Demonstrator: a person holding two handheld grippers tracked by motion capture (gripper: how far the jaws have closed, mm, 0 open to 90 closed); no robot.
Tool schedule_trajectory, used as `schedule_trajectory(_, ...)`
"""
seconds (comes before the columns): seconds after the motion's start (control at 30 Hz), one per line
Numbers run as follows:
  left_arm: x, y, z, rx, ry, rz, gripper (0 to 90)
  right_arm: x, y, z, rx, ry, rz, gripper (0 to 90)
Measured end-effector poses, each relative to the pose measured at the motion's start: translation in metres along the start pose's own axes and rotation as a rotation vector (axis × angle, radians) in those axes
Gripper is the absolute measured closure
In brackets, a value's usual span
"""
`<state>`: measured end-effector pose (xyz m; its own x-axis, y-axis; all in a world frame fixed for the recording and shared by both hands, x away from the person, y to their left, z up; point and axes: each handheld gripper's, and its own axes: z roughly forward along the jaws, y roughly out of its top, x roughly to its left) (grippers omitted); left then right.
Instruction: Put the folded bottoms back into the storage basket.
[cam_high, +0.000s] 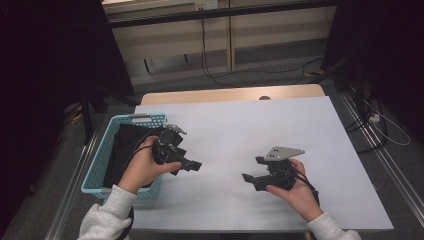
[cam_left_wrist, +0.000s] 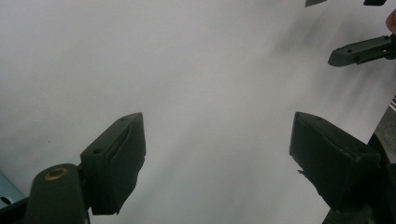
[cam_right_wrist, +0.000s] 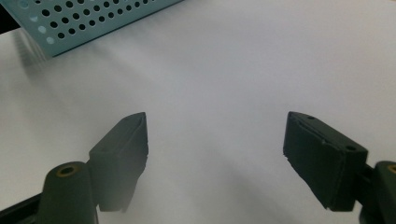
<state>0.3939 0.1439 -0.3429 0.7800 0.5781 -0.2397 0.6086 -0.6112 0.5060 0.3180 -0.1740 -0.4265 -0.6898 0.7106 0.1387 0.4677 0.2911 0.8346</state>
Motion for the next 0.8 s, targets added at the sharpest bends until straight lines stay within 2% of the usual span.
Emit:
schedule_trajectory(0.33, -0.004, -0.007, 0.013, -0.012, -0.03, -0.004, 18.3, -0.006, -0.008, -0.014, 0.005, -0.006, 0.008, 21.7)
schedule_trajectory(0.8, -0.008, -0.019, 0.027, -0.015, -0.049, -0.007, 18.1, -0.014, -0.017, -0.025, 0.017, -0.023, 0.008, 21.5)
